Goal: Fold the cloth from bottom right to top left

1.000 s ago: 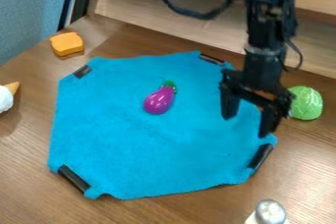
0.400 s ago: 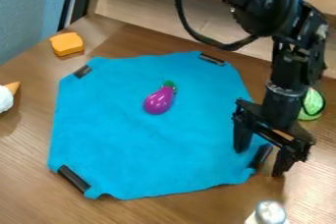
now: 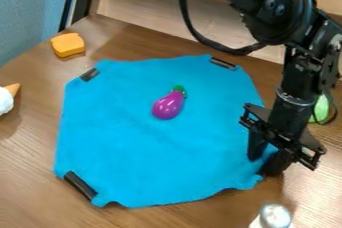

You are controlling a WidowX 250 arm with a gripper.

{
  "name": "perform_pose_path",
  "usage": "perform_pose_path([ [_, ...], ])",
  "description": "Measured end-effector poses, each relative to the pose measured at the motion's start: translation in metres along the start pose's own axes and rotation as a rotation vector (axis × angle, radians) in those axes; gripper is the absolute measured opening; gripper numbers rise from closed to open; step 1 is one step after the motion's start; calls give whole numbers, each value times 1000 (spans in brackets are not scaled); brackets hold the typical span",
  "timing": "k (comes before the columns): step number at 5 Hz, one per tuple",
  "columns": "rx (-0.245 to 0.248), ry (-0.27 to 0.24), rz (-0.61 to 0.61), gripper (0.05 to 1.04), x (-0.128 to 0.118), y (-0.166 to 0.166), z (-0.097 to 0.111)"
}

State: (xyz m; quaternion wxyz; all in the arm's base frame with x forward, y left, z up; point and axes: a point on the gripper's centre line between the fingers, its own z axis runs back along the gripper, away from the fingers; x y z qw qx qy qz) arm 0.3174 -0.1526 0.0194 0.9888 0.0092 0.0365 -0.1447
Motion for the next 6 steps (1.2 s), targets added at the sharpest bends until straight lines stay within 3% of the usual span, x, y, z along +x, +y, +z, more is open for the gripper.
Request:
perform_pose_path([
  [1,-11,-1,-12,212,-1,-2,0],
  [2,-59,-14,-67,92,5,-9,5],
  [3,-115,-27,-128,63,10,-20,13],
  [4,-156,-41,-136,61,11,-9,22],
  [5,-171,-103,-77,59,11,34,47],
  [6,-179,-92,-8,59,4,74,47],
])
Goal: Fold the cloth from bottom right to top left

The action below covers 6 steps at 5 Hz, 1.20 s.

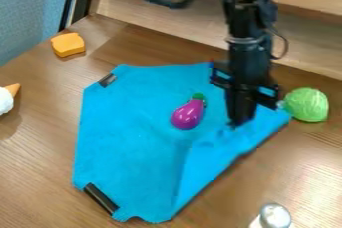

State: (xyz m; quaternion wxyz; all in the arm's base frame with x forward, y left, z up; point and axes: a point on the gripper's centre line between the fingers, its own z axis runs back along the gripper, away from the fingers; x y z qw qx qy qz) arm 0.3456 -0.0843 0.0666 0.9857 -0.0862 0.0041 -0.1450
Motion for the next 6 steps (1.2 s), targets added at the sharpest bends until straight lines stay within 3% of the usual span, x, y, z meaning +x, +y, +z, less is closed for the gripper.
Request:
perform_pose_path([
  [3,-11,-27,169,59,-25,92,34],
  [4,-21,-40,183,59,-27,104,41],
  [5,-19,-80,209,59,-30,129,56],
  [6,-27,-40,206,59,-31,143,43],
])
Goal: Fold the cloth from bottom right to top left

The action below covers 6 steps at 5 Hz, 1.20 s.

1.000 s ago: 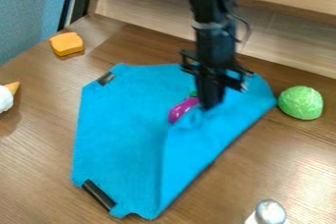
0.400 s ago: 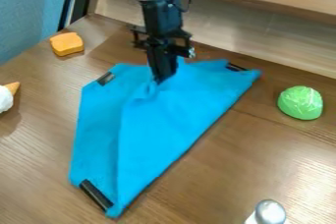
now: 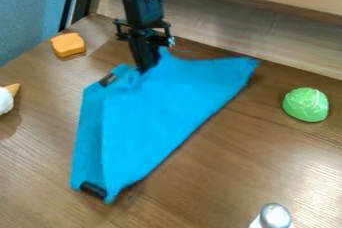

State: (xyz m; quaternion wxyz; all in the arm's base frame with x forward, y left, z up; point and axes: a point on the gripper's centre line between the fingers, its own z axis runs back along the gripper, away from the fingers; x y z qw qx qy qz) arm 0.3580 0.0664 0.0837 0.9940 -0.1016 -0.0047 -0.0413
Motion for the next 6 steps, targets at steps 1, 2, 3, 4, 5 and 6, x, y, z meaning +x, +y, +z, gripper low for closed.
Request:
perform_pose_path([
  [1,0,34,-7,75,1,11,-14],
  [2,-14,84,-1,240,-2,15,-34],
  [3,9,106,0,489,-4,8,-43],
  [4,17,115,22,796,-16,1,-47],
  [5,21,63,48,999,-25,0,-29],
  [6,33,16,61,1003,-26,1,-11],
])
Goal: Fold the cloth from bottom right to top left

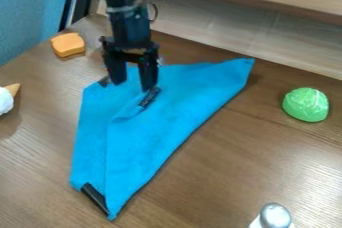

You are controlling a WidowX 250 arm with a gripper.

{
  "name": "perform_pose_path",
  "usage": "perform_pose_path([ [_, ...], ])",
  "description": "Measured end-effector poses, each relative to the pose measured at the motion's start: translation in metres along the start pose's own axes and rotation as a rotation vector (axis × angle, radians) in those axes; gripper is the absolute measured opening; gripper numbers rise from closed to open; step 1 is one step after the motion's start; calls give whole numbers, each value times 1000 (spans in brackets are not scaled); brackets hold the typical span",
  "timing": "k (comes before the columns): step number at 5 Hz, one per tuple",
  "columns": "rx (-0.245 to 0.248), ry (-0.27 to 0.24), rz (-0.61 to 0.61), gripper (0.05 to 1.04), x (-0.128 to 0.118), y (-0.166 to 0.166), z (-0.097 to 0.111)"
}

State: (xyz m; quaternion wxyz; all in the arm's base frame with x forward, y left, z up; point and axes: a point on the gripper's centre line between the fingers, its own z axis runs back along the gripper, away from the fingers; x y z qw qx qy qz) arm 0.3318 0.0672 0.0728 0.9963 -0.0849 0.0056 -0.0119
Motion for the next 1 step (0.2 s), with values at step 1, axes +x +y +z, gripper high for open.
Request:
perform_pose_path([
  [1,10,17,-59,999,5,-22,2],
])
